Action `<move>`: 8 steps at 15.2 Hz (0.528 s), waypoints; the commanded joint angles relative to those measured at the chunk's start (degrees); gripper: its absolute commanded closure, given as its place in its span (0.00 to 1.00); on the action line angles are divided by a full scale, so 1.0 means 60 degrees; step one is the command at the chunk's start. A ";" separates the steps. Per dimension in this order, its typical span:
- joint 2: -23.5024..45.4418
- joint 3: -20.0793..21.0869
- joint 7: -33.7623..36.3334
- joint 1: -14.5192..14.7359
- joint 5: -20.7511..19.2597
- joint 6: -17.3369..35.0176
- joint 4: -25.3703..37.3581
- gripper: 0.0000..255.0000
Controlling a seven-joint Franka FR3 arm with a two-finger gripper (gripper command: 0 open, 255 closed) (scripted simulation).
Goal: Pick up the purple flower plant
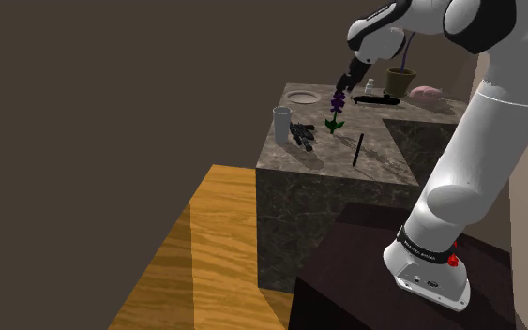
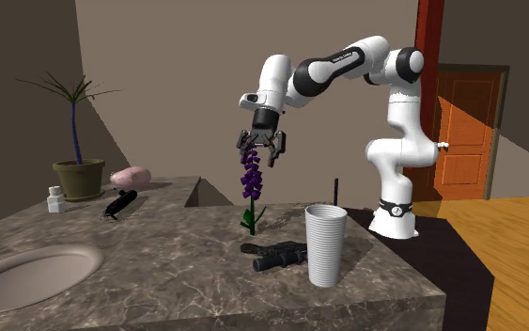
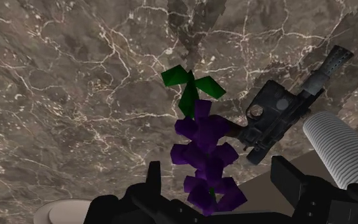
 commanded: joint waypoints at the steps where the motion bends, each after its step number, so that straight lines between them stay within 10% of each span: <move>1: 0.0184 -0.0015 -0.0231 -0.0017 0.0271 0.0228 -0.0117 0.00; 6: 0.0414 0.0000 -0.0546 -0.0040 0.0633 0.0592 -0.0369 0.00; 7: 0.0409 0.0000 -0.0542 -0.0040 0.0628 0.0588 -0.0367 1.00; 8: 0.0415 -0.0001 -0.0548 -0.0042 0.0635 0.0586 -0.0363 1.00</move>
